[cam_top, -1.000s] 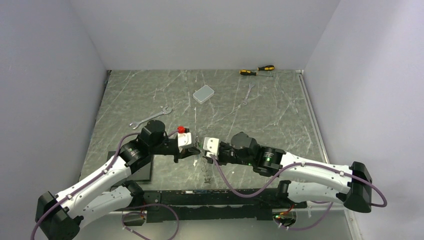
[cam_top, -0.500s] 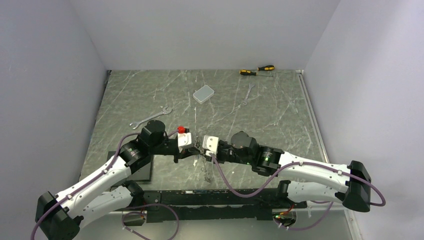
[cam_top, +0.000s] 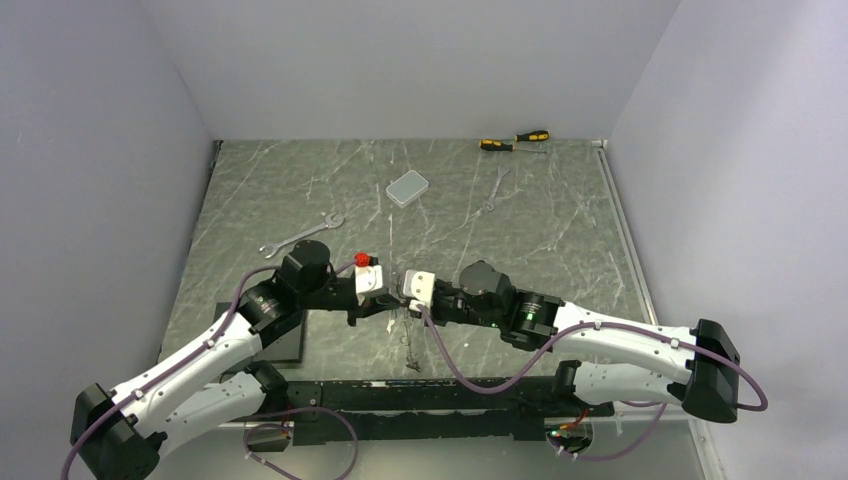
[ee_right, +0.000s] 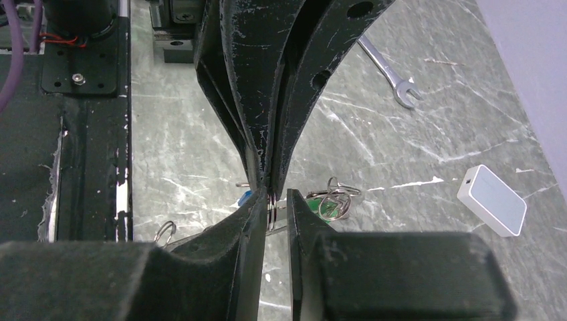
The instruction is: Put the keys on the keyring
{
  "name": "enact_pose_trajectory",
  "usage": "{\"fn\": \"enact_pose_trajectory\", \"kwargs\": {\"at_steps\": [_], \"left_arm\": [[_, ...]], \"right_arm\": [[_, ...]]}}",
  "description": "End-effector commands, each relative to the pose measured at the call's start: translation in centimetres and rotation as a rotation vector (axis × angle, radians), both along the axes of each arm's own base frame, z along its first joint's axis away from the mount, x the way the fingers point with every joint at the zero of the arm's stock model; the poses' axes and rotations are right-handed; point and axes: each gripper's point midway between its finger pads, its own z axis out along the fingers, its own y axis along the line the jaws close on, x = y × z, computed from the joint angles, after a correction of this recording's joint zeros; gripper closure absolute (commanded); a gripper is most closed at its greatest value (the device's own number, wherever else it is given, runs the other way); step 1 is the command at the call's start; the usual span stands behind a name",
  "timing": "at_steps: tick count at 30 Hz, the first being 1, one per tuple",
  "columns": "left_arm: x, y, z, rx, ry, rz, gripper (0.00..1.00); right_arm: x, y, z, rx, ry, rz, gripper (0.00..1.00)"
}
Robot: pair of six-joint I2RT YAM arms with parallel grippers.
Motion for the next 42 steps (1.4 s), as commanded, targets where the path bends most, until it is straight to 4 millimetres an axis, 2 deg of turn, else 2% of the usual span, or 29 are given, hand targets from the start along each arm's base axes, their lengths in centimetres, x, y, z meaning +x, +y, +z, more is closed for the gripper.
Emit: {"fn": "enact_pose_trajectory", "kwargs": {"at_steps": [1, 6, 10, 14, 17, 24, 29, 36, 42], "left_arm": [[0.3, -0.5, 3.3, -0.07, -0.081, -0.017, 1.0], [0.3, -0.5, 3.3, -0.073, -0.081, -0.016, 1.0], [0.3, -0.5, 3.2, -0.071, -0.079, -0.017, 1.0], [0.3, -0.5, 3.3, -0.07, -0.079, -0.018, 1.0], [0.2, -0.5, 3.4, -0.073, -0.083, -0.02, 1.0], [0.1, -0.2, 4.2, -0.107, -0.098, 0.003, 0.72], [0.2, -0.1, 4.7, -0.136, -0.105, 0.017, 0.62], [0.0, -0.8, 5.2, -0.174, -0.089, -0.007, 0.64], [-0.1, -1.3, 5.8, -0.212, -0.094, -0.031, 0.7]], "right_arm": [[0.2, 0.7, 2.8, 0.077, -0.032, 0.011, 0.79], [0.1, 0.6, 2.5, 0.067, -0.026, 0.021, 0.87], [-0.2, 0.6, 2.3, 0.063, -0.017, 0.049, 1.0], [-0.7, 0.6, 2.3, 0.063, -0.012, 0.082, 1.0], [-0.3, 0.4, 2.8, 0.093, -0.027, 0.054, 1.0], [0.4, -0.9, 4.5, 0.212, -0.073, -0.026, 1.0], [0.3, -1.7, 5.7, 0.286, -0.087, -0.046, 1.0], [-0.2, -2.4, 7.5, 0.395, -0.116, -0.044, 1.0], [-0.4, -2.5, 7.5, 0.425, -0.112, -0.04, 1.0]]}}
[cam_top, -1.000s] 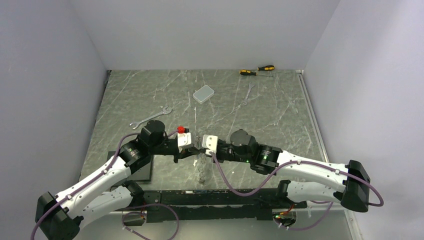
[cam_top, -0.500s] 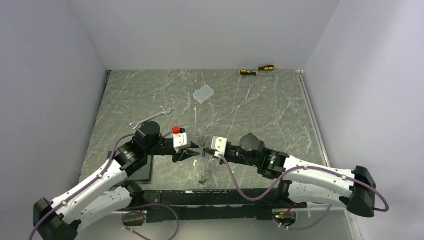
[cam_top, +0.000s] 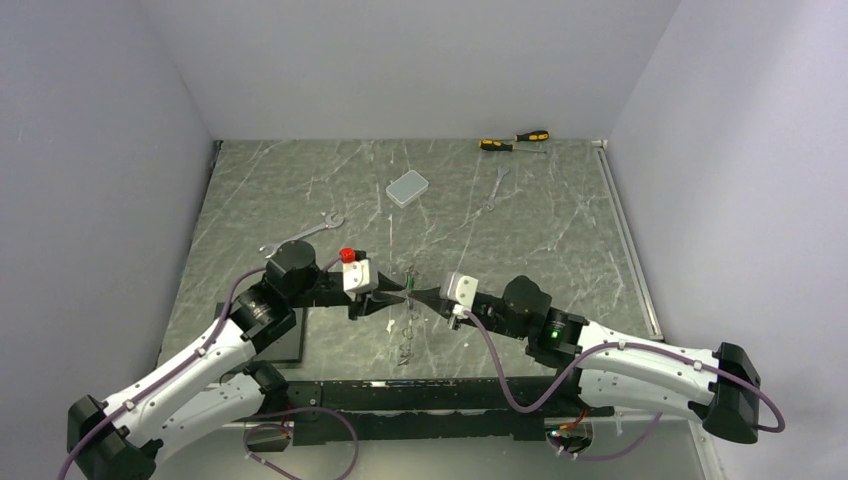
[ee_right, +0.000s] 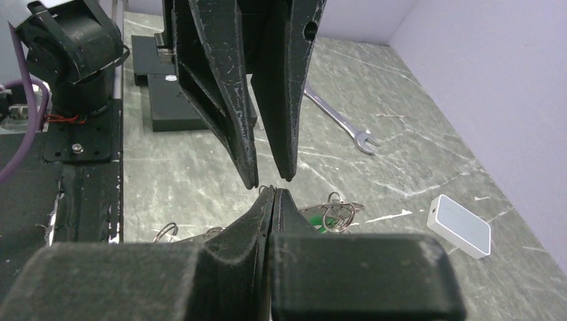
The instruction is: Put the keys on the keyring
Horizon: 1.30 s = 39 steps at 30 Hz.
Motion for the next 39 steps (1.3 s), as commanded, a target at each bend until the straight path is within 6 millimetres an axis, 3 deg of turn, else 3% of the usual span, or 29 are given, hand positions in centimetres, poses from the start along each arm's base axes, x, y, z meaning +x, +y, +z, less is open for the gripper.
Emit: {"fn": "enact_pose_trajectory", "kwargs": {"at_steps": [1, 9, 17, 23, 26, 39], "left_arm": [[-0.1, -0.7, 1.4, -0.062, -0.016, -0.033, 0.72], [-0.1, -1.0, 1.1, -0.047, -0.002, -0.053, 0.9], [-0.1, -0.9, 1.0, -0.048, -0.004, -0.051, 0.86], [-0.2, -1.0, 0.9, -0.044, 0.001, -0.058, 0.91], [-0.2, -1.0, 1.0, -0.046, -0.002, -0.058, 1.0], [-0.6, -0.9, 1.8, -0.082, -0.015, -0.069, 1.0]], "right_arm": [[0.0, -0.1, 4.0, 0.153, -0.043, -0.006, 1.0], [0.1, 0.0, 4.6, 0.182, -0.055, -0.009, 1.0], [0.7, -0.3, 5.3, 0.218, -0.063, -0.042, 1.0], [0.7, -0.3, 5.6, 0.237, -0.062, -0.042, 1.0], [0.7, -0.3, 5.6, 0.242, -0.058, -0.043, 1.0], [1.0, 0.6, 5.6, 0.379, -0.023, -0.039, 1.0]]}}
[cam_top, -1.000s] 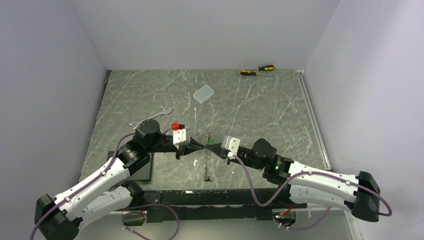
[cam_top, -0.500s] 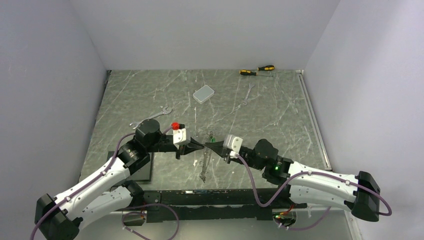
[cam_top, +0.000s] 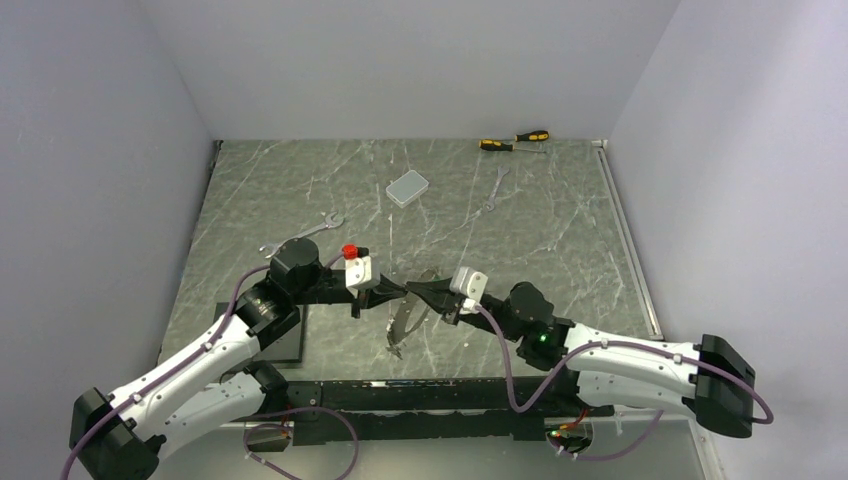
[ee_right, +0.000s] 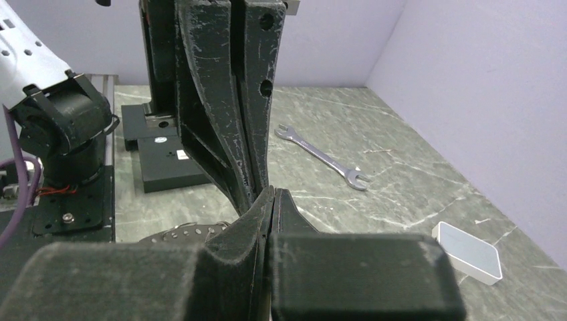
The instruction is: Put the keys on the keyring
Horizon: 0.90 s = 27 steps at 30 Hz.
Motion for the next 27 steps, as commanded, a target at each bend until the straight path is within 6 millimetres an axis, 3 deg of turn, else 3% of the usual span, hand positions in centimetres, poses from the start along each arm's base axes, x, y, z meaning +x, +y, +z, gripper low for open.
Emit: {"fn": "enact_pose_trajectory", "kwargs": {"at_steps": [1, 7, 13, 27], "left_arm": [[-0.8, -0.2, 1.7, -0.059, -0.029, -0.041, 1.0], [-0.6, 0.0, 1.9, -0.063, -0.036, -0.025, 0.98], [-0.4, 0.3, 2.1, -0.07, -0.046, 0.001, 0.73], [-0.5, 0.4, 2.8, -0.104, -0.05, 0.006, 0.72]], "right_arm": [[0.3, -0.1, 3.8, 0.198, -0.032, -0.015, 1.0], [0.1, -0.4, 4.2, 0.287, -0.046, -0.008, 1.0], [-0.4, -0.9, 4.1, 0.297, -0.053, 0.01, 1.0], [-1.4, -0.5, 4.4, 0.304, -0.052, 0.066, 1.0]]}}
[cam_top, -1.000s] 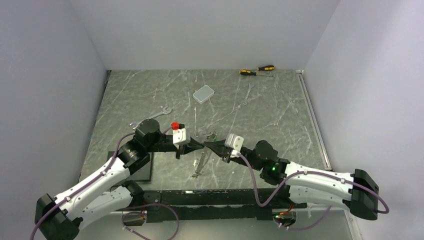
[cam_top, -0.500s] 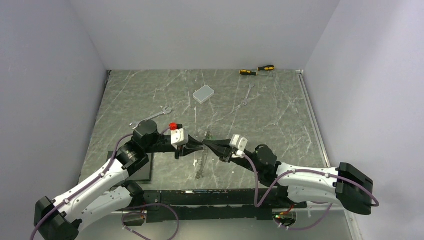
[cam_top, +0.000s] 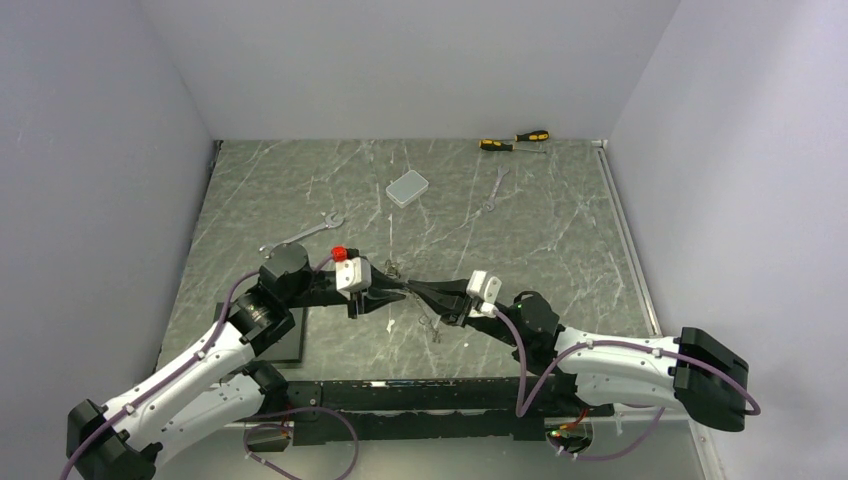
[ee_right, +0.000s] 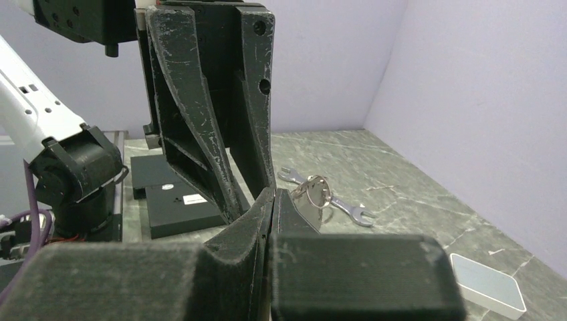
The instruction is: Put the keys on the keyring
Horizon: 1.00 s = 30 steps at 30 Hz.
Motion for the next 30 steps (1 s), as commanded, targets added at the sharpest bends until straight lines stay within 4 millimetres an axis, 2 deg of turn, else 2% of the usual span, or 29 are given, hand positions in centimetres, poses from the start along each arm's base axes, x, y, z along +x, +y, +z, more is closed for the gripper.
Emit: {"fn": "enact_pose_trajectory", "kwargs": {"at_steps": [1, 13, 14, 18, 19, 26, 27, 30], "left_arm": [[-0.2, 0.0, 1.2, -0.044, -0.019, -0.008, 0.72], [-0.1, 0.0, 1.4, -0.052, -0.025, -0.005, 0.75], [-0.1, 0.1, 1.4, -0.053, -0.026, -0.005, 0.77], [-0.2, 0.0, 1.3, -0.047, -0.026, -0.014, 0.97], [-0.2, 0.0, 1.3, -0.044, -0.026, -0.018, 1.0], [0.1, 0.4, 0.8, -0.007, -0.046, 0.002, 1.0], [0.2, 0.5, 0.7, 0.009, -0.05, 0.01, 1.0], [0.8, 1.2, -0.6, 0.099, -0.079, 0.035, 1.0]], "right_arm": [[-1.0, -0.3, 3.4, 0.114, -0.046, 0.045, 1.0], [-1.4, 0.2, 3.1, 0.104, -0.045, 0.077, 1.0], [-1.4, 0.2, 3.1, 0.103, -0.046, 0.078, 1.0], [-1.4, 0.1, 3.4, 0.113, -0.052, 0.075, 1.0], [-1.4, 0.1, 3.4, 0.115, -0.052, 0.075, 1.0], [-1.0, -0.3, 2.7, 0.068, -0.049, 0.044, 1.0], [-1.0, -0.6, 2.6, 0.058, -0.051, 0.037, 0.99], [-1.2, -0.8, 1.6, -0.013, -0.05, 0.036, 0.81]]}}
